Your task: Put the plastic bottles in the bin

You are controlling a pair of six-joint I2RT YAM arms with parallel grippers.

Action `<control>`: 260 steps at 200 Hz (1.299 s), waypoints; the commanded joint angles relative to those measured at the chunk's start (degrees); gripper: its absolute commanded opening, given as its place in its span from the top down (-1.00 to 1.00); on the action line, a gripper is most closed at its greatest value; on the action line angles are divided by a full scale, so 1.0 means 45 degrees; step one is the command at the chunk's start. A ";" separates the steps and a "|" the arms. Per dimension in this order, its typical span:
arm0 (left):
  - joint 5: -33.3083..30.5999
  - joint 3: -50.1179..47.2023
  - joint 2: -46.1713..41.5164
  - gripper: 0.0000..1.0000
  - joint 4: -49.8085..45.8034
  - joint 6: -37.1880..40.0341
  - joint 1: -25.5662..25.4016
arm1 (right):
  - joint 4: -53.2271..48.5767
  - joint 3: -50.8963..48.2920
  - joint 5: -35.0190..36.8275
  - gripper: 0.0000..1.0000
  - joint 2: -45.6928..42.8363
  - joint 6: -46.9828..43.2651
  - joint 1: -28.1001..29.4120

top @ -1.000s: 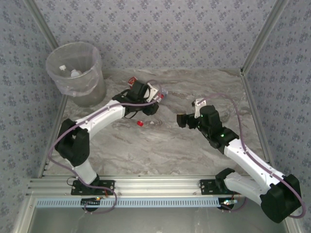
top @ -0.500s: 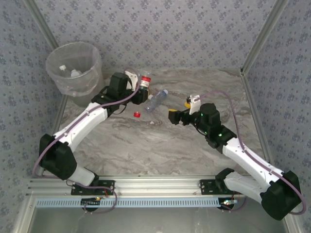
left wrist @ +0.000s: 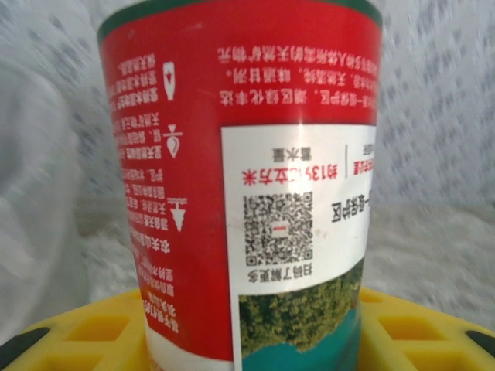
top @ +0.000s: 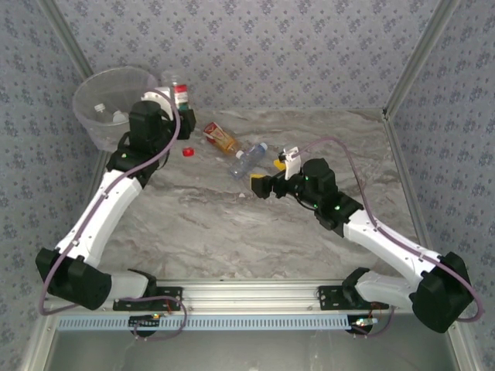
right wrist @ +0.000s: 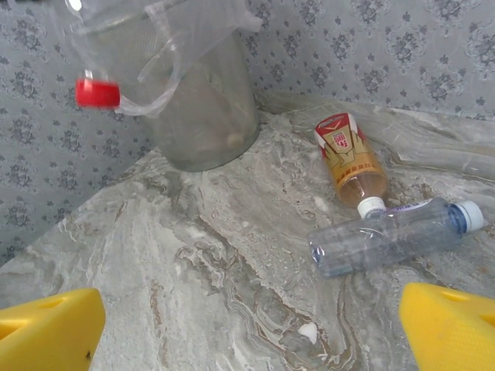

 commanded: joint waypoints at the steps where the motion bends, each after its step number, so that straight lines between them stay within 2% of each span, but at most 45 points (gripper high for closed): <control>1: -0.1333 0.0500 -0.0448 0.00 0.1842 0.0647 0.0379 | 0.0245 0.0498 -0.0040 -0.99 0.0134 -0.0245 0.0198; 34: -0.1932 0.1079 0.0004 0.00 0.3015 0.0766 0.1459 | -0.0017 0.0592 0.0147 -1.00 0.0137 -0.0339 0.0369; 68: -0.1337 0.2053 0.0808 0.00 0.2778 0.0494 0.2583 | -0.0359 0.0494 0.0430 -1.00 -0.0065 -0.0430 0.0465; 82: -0.1292 0.2563 0.1156 -0.01 0.2490 0.1265 0.2993 | -0.0464 0.0415 0.0565 -1.00 -0.0199 -0.0474 0.0489; 106: -0.2624 0.3697 0.1796 -0.02 0.1899 0.3052 0.3862 | -0.0606 0.0226 0.0770 -1.00 -0.0453 -0.0538 0.0511; 129: -0.2098 0.4319 0.2317 -0.02 0.1772 0.3446 0.5214 | -0.0558 -0.0008 0.0947 -1.00 -0.0581 -0.0577 0.0510; 158: -0.1033 0.5050 0.3106 -0.02 0.1653 0.4076 0.6282 | -0.0529 -0.0090 0.0873 -1.00 -0.0566 -0.0616 0.0511; 198: -0.0107 0.5980 0.4321 -0.02 0.1731 0.5660 0.6540 | -0.0440 -0.0069 0.0958 -1.00 -0.0525 -0.0704 0.0509; 260: 0.0516 0.7855 0.6557 -0.01 0.0510 0.5628 0.6776 | -0.0522 -0.0272 0.1229 -1.00 -0.0670 -0.0558 0.0585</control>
